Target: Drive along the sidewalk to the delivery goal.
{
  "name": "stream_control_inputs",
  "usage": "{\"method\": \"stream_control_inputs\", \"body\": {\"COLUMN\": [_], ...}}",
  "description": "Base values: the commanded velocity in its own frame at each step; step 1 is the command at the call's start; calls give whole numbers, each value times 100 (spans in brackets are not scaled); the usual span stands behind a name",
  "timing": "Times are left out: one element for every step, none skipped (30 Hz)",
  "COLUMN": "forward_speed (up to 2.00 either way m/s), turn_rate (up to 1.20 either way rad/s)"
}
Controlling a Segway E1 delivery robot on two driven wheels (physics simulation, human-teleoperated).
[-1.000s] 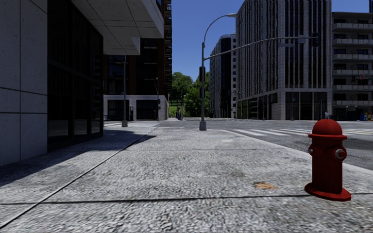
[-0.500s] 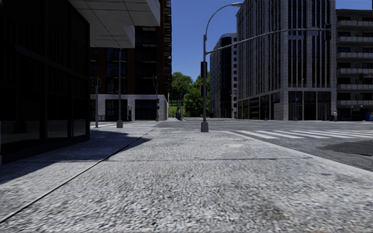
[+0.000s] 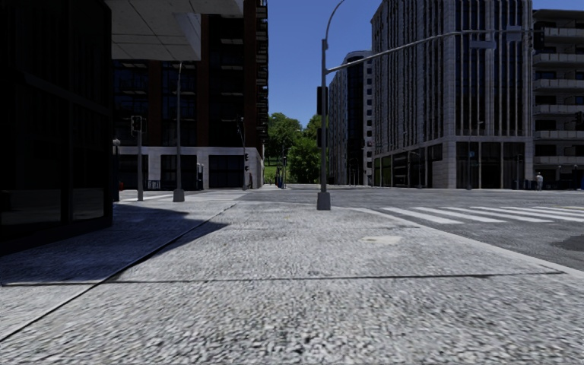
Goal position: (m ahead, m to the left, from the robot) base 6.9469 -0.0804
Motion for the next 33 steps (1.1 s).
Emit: {"method": "stream_control_inputs", "body": {"forward_speed": [200, 200, 200, 200, 200, 200, 200, 200, 200, 200, 200, 200, 200, 200, 200, 200, 200, 200, 200, 200, 200, 200, 200, 200, 200, 200, 200, 200, 200, 200, 200, 200, 200], "turn_rate": [0, 0, 0, 0, 0, 0, 0, 0, 0, 0, 0, 0, 0, 0, 0, 0, 0, 0, 0, 0, 0, 0, 0, 0, 0, 0, 0, 0, 0, 0, 0, 0, 0]}}
